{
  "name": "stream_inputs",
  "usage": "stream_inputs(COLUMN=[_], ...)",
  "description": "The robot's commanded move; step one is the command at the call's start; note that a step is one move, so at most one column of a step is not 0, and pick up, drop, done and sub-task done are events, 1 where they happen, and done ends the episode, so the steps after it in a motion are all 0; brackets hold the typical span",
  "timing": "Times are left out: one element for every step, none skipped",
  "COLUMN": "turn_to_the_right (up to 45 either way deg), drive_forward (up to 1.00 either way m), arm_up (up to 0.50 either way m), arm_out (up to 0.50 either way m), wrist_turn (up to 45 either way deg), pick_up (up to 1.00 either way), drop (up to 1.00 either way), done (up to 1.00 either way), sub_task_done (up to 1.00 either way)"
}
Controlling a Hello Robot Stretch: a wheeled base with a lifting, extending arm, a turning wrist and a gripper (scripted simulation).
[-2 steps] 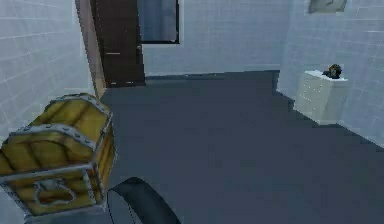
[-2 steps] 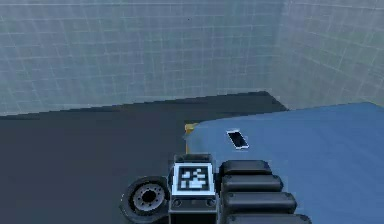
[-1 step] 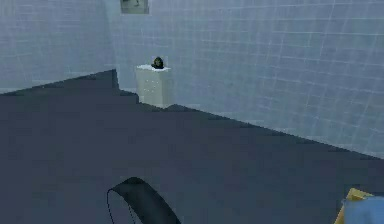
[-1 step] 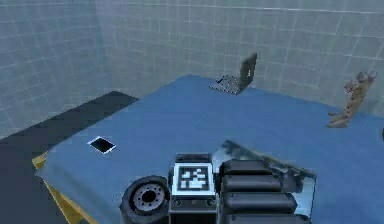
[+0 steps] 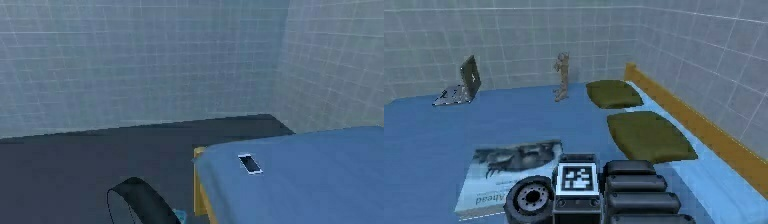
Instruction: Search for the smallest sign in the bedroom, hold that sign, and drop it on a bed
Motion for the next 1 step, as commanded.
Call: stream_inputs(turn_to_the_right=[45.0], drive_forward=[0.0], arm_up=[0.0], arm_out=[0.0], wrist_turn=[0.0], pick_up=[0.0], drop=[0.0], done=[0.0], sub_task_done=[0.0])
